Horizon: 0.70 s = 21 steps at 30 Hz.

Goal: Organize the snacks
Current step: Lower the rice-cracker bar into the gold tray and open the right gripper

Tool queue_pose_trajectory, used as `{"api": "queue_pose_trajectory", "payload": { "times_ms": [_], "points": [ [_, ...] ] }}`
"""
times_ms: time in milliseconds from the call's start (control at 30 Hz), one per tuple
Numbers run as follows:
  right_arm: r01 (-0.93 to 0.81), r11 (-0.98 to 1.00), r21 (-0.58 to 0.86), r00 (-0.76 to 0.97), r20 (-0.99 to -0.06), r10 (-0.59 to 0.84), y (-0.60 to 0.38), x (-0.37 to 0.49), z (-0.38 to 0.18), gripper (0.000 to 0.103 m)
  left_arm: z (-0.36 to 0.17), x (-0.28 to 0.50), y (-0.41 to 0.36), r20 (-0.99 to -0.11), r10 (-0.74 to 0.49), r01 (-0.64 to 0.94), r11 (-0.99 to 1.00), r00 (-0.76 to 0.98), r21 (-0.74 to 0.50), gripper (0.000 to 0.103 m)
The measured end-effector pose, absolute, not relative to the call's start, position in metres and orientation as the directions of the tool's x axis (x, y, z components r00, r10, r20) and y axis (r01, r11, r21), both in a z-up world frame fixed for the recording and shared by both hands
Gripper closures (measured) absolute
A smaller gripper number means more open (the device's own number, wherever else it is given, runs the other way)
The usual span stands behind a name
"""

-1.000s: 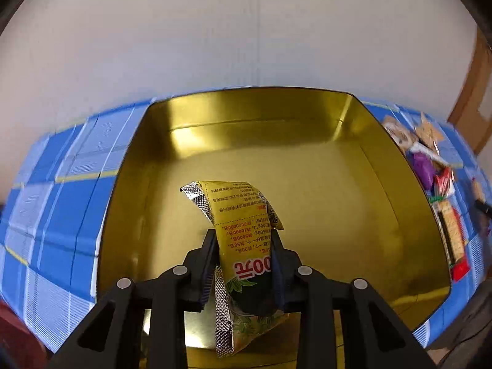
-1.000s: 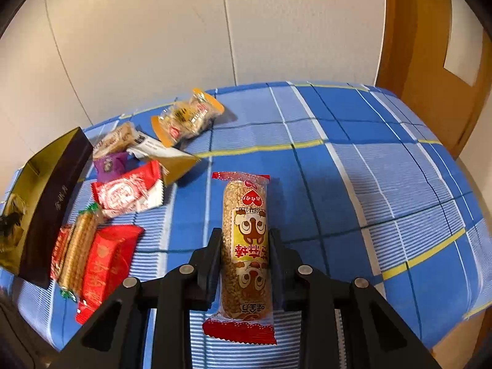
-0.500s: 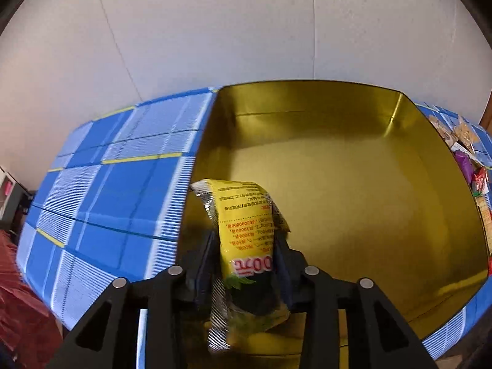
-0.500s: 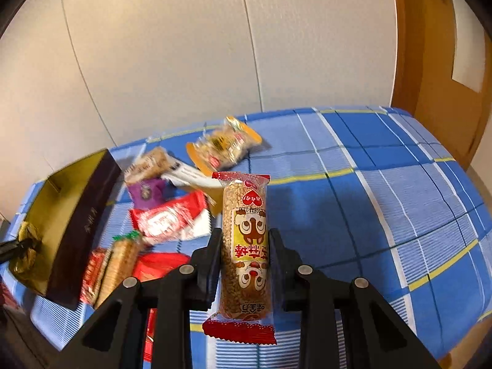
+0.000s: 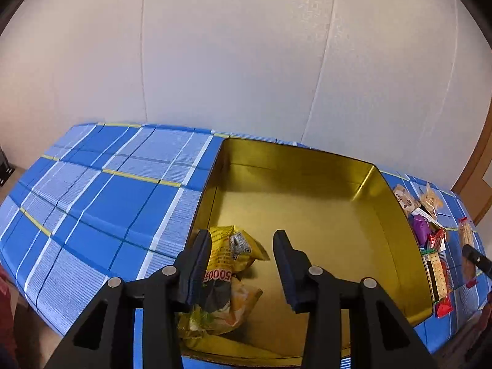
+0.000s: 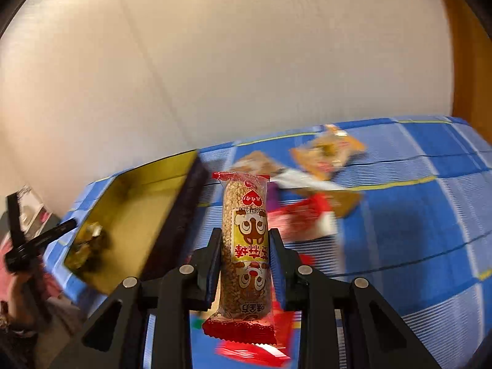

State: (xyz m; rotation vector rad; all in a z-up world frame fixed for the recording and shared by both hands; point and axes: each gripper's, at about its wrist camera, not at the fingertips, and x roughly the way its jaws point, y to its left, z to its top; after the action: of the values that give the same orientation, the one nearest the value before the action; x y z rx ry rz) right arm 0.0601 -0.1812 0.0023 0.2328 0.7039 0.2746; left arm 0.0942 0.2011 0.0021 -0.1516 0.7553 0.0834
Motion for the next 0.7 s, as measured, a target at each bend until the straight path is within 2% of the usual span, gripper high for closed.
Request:
{"api": "queue_pose_trajectory", "payload": {
  "times_ms": [300, 700],
  "points": [
    [-0.34, 0.897, 0.284, 0.664, -0.603, 0.442, -0.087, 0.068, 0.023, 0.074, 0.003, 0.091, 0.211, -0.68, 0.016, -0.163, 0.974, 0.733, -0.154, 0.061],
    [-0.428, 0.86, 0.279, 0.532, -0.691, 0.489, 0.007, 0.088, 0.003, 0.074, 0.009, 0.083, 0.217, -0.663, 0.031, -0.18, 0.971, 0.748, -0.159, 0.061]
  ]
}}
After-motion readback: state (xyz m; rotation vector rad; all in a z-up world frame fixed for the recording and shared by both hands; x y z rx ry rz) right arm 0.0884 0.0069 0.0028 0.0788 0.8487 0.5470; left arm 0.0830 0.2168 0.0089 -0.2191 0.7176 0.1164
